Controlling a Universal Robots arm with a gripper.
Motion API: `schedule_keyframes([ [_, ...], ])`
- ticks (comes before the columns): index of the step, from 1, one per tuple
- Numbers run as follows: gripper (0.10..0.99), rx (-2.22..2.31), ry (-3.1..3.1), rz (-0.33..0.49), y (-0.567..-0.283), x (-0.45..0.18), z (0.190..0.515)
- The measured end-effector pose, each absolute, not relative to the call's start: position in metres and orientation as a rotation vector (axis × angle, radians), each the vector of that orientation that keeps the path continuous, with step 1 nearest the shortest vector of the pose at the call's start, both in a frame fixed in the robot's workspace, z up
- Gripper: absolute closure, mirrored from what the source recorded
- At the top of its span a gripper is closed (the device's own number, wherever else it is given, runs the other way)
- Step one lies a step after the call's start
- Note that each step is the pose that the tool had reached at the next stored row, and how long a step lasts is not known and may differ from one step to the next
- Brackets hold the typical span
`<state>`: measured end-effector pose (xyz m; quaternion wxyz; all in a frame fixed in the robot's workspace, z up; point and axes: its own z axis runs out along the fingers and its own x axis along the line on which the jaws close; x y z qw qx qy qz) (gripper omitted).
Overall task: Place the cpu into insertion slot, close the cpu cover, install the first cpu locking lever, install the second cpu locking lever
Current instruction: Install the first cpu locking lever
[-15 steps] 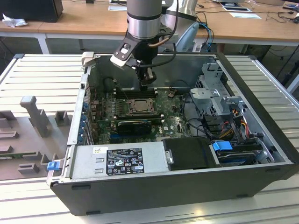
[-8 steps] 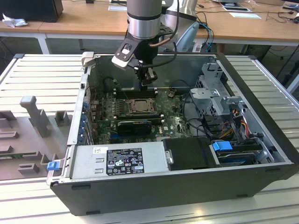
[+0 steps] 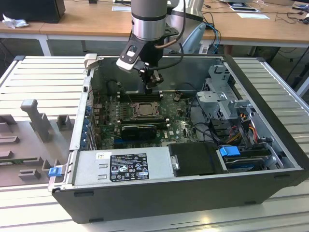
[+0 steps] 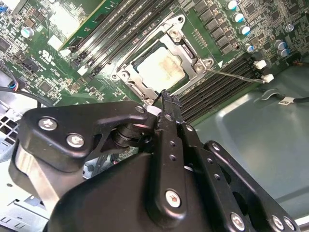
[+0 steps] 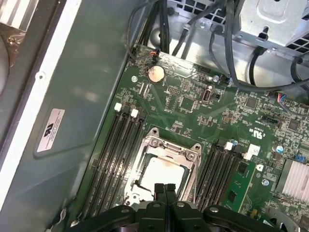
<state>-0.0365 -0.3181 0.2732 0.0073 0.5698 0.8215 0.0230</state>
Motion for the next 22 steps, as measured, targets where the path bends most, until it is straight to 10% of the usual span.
schedule_keyframes([
  [22, 0.98, 1.66, 2.651, 0.073, -0.3181, -0.0366, 0.2732],
])
